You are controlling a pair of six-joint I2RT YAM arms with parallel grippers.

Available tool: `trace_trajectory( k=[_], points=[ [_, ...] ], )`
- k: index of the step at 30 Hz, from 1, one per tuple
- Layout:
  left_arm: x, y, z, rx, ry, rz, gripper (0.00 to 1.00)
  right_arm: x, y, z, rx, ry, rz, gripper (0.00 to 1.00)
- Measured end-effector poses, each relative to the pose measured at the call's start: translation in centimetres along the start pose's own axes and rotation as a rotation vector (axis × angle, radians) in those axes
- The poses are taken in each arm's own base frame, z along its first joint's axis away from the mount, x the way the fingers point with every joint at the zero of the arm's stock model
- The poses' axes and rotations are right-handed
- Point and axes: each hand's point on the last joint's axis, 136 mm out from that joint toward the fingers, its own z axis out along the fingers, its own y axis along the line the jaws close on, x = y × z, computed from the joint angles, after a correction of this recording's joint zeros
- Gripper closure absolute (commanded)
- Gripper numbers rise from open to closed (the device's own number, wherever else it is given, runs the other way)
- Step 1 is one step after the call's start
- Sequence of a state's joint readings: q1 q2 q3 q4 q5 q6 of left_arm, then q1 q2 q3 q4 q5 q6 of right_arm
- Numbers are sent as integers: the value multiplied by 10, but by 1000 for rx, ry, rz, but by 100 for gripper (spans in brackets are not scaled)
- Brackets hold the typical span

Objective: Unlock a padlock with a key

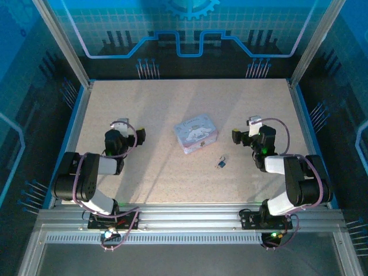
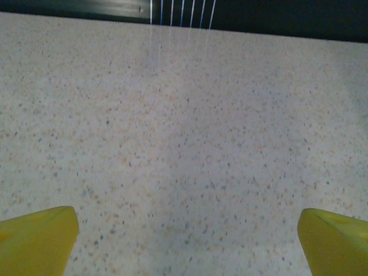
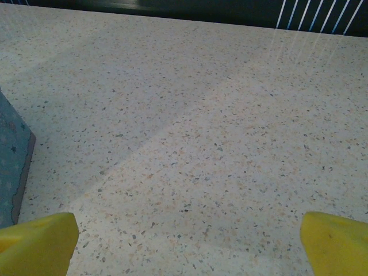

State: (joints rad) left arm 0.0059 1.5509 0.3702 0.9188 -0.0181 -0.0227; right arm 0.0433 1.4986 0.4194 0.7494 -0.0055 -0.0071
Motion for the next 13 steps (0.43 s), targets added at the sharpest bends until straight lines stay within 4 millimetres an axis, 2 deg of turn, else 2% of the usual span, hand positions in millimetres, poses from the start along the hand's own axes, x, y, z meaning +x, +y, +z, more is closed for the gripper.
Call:
trace_trajectory(
  k=[13],
  points=[
    [0,0,0,-1,5,0,1,0,-3,0,22,2,-3,0]
  ],
)
